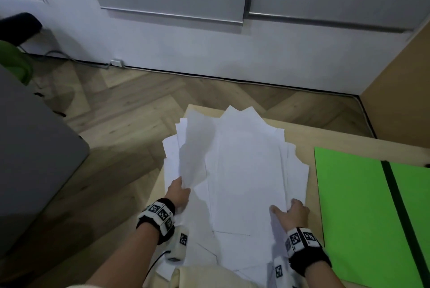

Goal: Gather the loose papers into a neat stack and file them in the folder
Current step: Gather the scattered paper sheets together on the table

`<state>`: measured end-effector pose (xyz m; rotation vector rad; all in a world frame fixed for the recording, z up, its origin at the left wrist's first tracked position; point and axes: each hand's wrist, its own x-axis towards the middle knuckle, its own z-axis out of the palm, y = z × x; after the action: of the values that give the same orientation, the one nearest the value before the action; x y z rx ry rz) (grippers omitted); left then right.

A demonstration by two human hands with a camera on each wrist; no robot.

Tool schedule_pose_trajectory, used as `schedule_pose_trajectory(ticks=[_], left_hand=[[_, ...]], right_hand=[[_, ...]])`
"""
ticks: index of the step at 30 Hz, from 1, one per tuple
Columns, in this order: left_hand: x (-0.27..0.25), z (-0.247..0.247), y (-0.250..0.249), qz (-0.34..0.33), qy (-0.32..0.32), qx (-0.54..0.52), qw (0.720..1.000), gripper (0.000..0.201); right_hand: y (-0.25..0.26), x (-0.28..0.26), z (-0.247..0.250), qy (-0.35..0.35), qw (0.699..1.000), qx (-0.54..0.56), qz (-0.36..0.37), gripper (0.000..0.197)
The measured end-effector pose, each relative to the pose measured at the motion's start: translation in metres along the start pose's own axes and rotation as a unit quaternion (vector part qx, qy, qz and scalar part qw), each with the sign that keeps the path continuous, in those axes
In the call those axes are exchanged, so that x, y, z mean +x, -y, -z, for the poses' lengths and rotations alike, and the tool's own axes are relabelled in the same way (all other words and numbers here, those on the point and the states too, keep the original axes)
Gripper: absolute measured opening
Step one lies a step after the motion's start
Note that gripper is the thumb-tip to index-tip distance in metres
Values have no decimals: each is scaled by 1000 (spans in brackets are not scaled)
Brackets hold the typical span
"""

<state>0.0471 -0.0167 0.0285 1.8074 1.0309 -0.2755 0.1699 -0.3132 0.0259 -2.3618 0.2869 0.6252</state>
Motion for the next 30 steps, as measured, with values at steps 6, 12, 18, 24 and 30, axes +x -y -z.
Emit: schedule_pose_trajectory(ticks=[6,12,18,24,30], left_hand=[[-4,24,-5,36,49,12,998,40],[10,27,-26,40,-92,-254,962,45],[19,4,-30,37,-154,-209,965,40],[22,1,-27,63,-156,-160,973,25],[13,16,-10,94,-89,-155,979,15]], right_hand=[[6,-6,-16,91,995,45,15,68],[4,2,6,105,988,90,70,47],[3,0,3,-35,995,98,-1,44],[4,8,10,-159,978,137,-9,20],[7,21,12,-195,955,224,-26,9]])
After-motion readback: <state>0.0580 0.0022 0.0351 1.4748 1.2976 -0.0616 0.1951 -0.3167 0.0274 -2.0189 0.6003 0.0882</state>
